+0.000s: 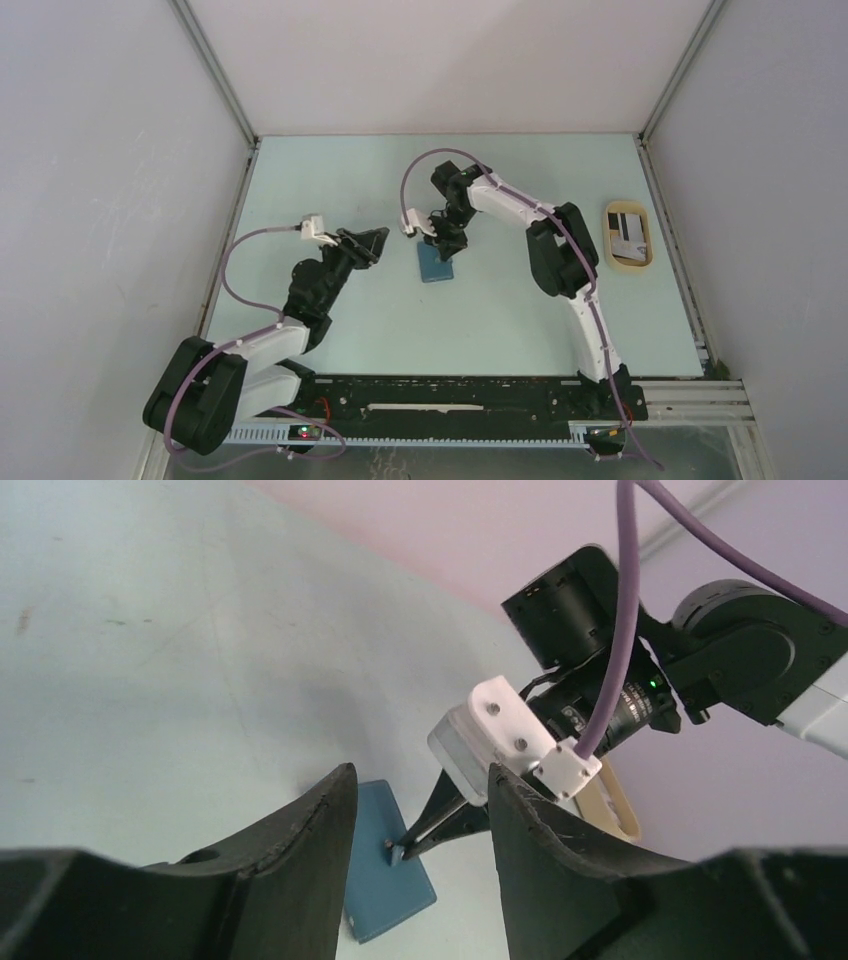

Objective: Put the credit cards into the card holder
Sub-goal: Move the card holder to the center of the board.

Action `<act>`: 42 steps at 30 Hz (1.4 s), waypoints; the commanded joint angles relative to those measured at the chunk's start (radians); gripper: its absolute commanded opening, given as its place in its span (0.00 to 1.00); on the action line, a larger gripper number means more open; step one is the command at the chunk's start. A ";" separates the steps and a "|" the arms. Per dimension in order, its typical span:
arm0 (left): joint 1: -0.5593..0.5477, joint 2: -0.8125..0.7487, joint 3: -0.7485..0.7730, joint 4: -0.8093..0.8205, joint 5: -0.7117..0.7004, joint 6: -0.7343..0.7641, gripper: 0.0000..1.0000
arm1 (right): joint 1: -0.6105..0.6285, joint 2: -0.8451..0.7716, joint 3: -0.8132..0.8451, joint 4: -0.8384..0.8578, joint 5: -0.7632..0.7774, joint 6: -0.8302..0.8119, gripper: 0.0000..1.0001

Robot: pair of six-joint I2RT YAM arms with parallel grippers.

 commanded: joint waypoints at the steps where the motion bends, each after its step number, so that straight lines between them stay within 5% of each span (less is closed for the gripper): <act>1: 0.004 -0.014 -0.005 0.081 0.180 0.051 0.55 | 0.009 -0.175 -0.183 0.043 -0.046 0.004 0.00; 6: -0.019 0.029 0.019 0.057 0.327 0.005 0.56 | 0.006 -0.401 -0.507 0.183 -0.108 -0.038 0.00; 13: -0.162 0.064 0.060 -0.127 0.285 0.018 0.67 | -0.020 -0.628 -0.847 0.354 -0.193 -0.081 0.00; 16: -0.199 0.109 0.080 -0.158 0.288 0.031 0.71 | -0.022 -0.662 -0.890 0.328 -0.204 -0.140 0.02; 21: -0.253 0.178 0.107 -0.158 0.305 0.031 0.72 | 0.005 -0.709 -0.972 0.283 -0.168 -0.271 0.27; 26: -0.283 0.221 0.121 -0.158 0.306 0.036 0.72 | 0.040 -0.716 -0.999 0.190 -0.067 -0.346 0.38; 33: -0.365 0.204 0.210 -0.367 0.196 0.146 0.75 | 0.047 -0.815 -1.072 0.161 -0.067 -0.331 0.46; 42: -0.497 0.302 0.415 -0.654 0.006 0.278 0.94 | 0.009 -0.917 -1.102 0.131 -0.128 -0.182 0.49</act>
